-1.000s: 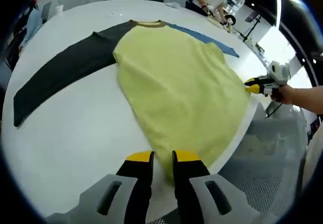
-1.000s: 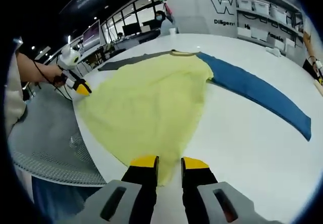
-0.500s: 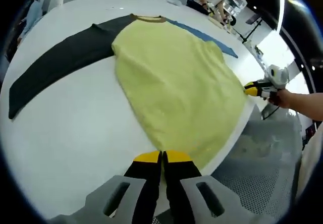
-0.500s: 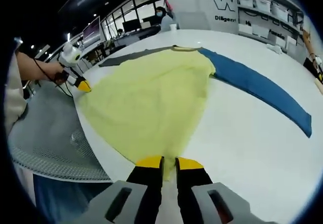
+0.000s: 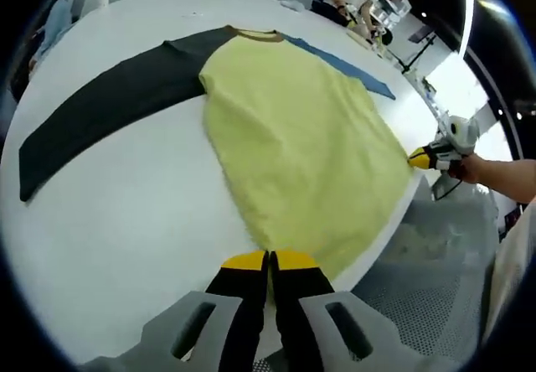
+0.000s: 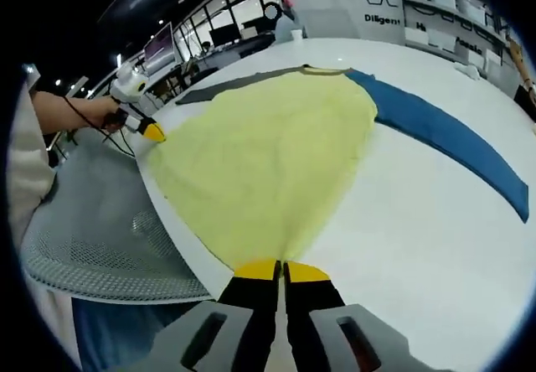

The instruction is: Fold the garment on the visible template until the final outline fits inside the template.

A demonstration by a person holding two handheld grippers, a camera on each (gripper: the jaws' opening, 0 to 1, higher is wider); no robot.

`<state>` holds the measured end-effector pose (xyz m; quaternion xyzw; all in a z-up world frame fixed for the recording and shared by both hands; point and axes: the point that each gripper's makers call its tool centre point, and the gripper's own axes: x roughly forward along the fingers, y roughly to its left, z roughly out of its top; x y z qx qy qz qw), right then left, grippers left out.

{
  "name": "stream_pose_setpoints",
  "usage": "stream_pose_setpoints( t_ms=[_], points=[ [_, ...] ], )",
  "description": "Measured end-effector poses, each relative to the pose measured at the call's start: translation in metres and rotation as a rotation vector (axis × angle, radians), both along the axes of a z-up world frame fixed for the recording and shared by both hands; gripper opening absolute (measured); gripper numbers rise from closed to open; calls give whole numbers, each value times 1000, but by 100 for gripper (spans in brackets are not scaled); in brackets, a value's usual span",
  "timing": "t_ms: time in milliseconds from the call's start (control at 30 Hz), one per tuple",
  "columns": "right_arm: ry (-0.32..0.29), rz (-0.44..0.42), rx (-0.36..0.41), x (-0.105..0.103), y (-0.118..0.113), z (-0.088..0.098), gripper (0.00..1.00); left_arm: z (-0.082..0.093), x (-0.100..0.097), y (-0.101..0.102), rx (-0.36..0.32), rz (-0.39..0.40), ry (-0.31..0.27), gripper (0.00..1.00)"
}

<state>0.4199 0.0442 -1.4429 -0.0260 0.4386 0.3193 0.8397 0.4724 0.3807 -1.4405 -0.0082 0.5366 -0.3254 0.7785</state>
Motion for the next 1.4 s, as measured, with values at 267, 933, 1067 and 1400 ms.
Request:
stream_pose_setpoints(
  t_ms=[267,933,1067,1400],
  points=[
    [32,17,-3,-9,2,-2,0,-1,-4,-1,19,-44,-2,4],
    [54,18,-35,-12,-3,-5,0,-5,-11,4,21,-53,26,6],
    [46,16,-36,-12,-3,-3,0,-3,-6,6,16,-40,14,8],
    [23,5,-49,-7,-6,-2,2,3,2,5,7,-15,2,15]
  ],
)
